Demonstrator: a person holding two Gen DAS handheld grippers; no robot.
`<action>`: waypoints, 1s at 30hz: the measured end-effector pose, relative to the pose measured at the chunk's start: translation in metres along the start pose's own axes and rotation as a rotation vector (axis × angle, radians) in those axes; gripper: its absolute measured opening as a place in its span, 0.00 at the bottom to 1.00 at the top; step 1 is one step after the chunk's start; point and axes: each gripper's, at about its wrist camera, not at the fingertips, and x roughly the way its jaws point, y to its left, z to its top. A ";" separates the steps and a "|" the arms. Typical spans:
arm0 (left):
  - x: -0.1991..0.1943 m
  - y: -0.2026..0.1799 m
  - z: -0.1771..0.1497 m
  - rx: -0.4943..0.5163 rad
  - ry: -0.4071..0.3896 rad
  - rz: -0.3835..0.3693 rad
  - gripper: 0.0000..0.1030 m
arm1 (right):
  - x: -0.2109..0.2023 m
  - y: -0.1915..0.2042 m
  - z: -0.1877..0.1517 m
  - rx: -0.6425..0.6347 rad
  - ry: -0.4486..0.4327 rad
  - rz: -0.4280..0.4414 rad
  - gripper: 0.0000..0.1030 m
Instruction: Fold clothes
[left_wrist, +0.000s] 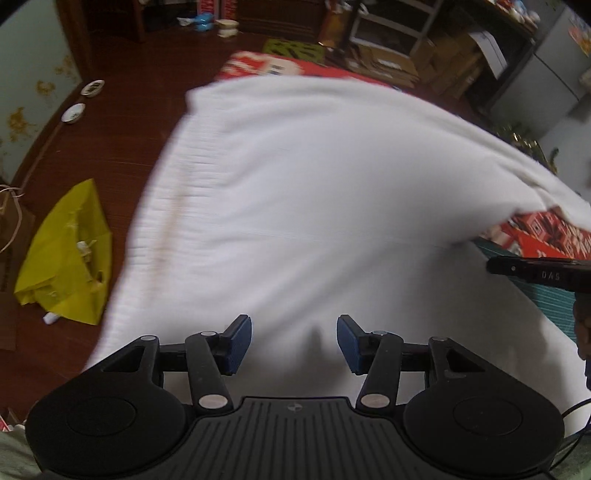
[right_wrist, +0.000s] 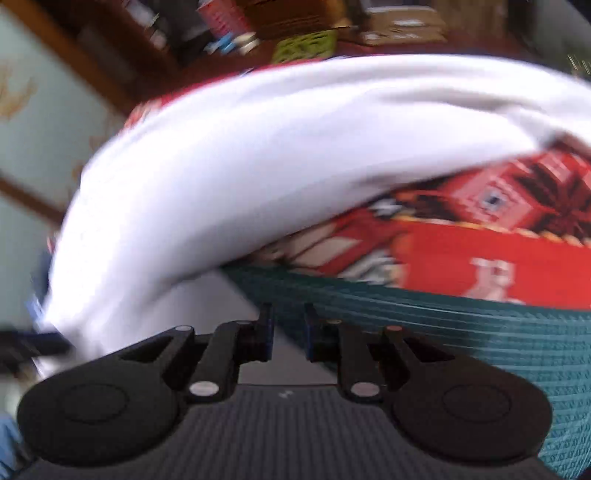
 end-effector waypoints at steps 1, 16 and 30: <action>-0.003 0.012 -0.001 -0.011 -0.005 0.005 0.50 | 0.005 0.015 -0.001 -0.051 0.002 -0.015 0.18; 0.006 0.070 -0.019 -0.040 -0.014 0.022 0.50 | -0.015 0.075 -0.037 -0.250 0.126 -0.059 0.01; 0.033 0.078 0.012 0.031 -0.059 0.002 0.44 | -0.001 0.060 -0.006 -0.114 0.102 -0.089 0.03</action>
